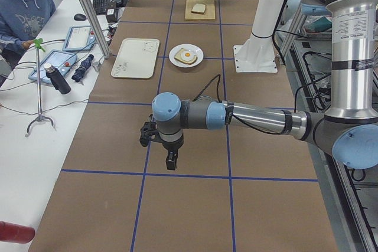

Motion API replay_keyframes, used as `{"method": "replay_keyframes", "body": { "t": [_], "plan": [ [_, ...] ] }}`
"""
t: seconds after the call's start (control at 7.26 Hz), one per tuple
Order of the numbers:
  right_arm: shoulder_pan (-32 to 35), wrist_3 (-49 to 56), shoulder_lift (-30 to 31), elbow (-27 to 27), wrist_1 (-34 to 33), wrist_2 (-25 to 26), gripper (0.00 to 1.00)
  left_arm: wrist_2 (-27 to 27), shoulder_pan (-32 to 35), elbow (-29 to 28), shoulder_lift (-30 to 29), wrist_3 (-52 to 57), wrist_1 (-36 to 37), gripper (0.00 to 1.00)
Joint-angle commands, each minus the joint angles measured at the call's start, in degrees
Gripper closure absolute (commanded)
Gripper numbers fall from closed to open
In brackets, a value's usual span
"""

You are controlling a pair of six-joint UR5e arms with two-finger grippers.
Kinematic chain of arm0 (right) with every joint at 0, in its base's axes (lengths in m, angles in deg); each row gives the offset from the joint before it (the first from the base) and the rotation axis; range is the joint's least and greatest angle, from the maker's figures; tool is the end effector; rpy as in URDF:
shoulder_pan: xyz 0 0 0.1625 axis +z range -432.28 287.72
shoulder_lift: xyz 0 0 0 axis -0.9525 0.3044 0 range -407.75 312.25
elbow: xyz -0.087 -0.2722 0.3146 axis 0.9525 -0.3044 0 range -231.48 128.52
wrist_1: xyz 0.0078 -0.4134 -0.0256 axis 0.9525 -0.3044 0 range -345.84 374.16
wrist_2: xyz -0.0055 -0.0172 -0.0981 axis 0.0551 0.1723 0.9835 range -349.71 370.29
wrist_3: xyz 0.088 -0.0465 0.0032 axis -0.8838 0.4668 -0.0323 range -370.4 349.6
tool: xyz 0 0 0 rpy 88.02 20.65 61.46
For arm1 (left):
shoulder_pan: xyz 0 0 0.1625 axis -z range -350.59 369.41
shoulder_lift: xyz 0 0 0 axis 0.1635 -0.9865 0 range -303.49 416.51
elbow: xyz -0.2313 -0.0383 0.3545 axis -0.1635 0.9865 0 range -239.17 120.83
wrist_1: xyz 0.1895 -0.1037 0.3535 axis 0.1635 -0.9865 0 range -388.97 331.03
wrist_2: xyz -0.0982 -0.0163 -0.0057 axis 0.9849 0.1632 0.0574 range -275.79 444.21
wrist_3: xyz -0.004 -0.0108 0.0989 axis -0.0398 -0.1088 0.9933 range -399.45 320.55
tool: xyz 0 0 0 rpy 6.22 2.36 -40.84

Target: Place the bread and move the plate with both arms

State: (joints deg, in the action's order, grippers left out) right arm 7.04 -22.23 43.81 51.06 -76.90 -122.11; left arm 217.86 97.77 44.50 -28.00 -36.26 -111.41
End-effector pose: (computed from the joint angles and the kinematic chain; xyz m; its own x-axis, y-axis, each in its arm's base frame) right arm -0.0248 -0.4883 0.5678 0.7266 -0.0474 0.6854 0.0345 0.9989 0.0326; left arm -0.0517 -0.4498 0.6007 0.7204 0.0839 -0.6884 -0.0690 0.9964 0.0492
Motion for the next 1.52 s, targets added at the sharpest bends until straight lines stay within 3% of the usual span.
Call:
{"method": "replay_keyframes", "body": {
  "t": [0.0, 0.55, 0.83, 1.24, 1.38],
  "plan": [
    [-0.7, -0.3, 0.1, -0.3, 1.6, -1.4, 0.00, 0.2, -0.1, -0.1, -0.1, 0.0, 0.1, 0.02],
    [-1.2, -0.6, 1.5, 0.1, 2.7, -5.2, 0.00, 0.3, -0.1, 0.0, -0.3, 0.0, 0.1, 0.02],
    [-2.9, -2.9, 4.7, -0.1, 8.7, -6.6, 0.00, 0.3, -0.1, 0.0, -0.3, 0.0, 0.1, 0.02],
    [-8.2, -20.0, 8.0, -0.3, 20.9, -8.1, 0.00, 0.3, -0.1, -0.1, -0.5, 0.0, 0.1, 0.02],
    [-9.4, -20.6, 10.1, -0.7, 24.8, -8.0, 0.01, 0.3, -0.1, -0.1, -0.5, 0.0, 0.1, 0.02]
  ]
}}
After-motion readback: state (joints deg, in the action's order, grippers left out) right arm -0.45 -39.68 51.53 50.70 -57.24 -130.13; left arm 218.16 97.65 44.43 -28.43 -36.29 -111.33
